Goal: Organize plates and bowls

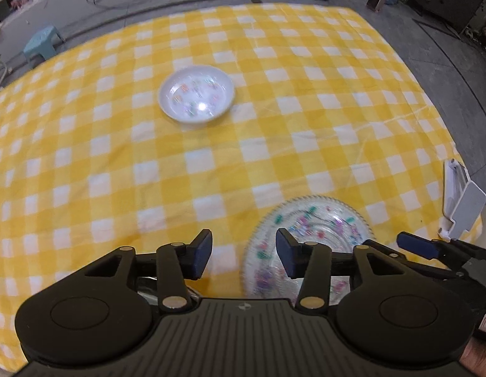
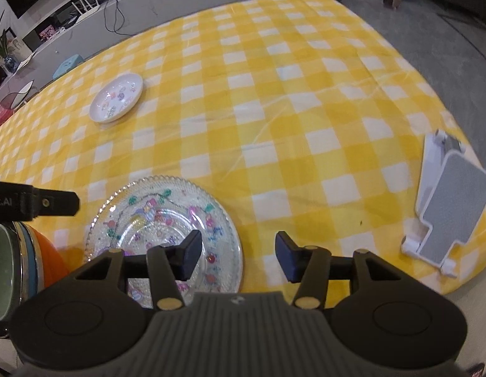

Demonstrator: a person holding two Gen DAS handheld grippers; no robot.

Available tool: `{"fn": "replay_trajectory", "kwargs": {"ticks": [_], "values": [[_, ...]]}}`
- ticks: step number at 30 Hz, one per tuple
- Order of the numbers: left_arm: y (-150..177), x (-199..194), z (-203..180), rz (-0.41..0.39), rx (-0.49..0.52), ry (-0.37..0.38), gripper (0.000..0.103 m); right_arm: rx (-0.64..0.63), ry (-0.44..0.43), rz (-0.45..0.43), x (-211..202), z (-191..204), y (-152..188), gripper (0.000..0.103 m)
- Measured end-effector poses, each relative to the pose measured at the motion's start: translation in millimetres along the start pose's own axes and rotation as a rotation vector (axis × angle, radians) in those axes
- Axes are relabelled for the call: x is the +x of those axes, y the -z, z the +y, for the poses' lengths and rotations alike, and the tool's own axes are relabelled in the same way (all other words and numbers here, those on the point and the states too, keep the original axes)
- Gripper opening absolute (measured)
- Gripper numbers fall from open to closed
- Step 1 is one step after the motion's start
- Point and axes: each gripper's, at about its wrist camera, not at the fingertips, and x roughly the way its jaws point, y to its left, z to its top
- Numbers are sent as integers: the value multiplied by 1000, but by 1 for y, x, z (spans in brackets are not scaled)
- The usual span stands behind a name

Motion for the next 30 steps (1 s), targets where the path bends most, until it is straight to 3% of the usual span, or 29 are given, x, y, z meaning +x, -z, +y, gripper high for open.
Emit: {"fn": "replay_trajectory", "kwargs": {"ticks": [8, 16, 22, 26, 30], "values": [[-13, -7, 38, -44, -67, -13, 60, 39, -49, -36, 0, 5, -18, 53], [-24, 2, 67, -37, -125, -15, 60, 39, -96, -64, 13, 23, -41, 53], [-39, 15, 88, -25, -201, 7, 60, 5, -117, -51, 28, 40, -51, 53], [-51, 21, 103, -18, -287, 72, 60, 10, -147, -56, 35, 45, -65, 52], [-62, 31, 107, -33, -295, 71, 60, 34, -170, -46, 48, 47, -80, 48]]}}
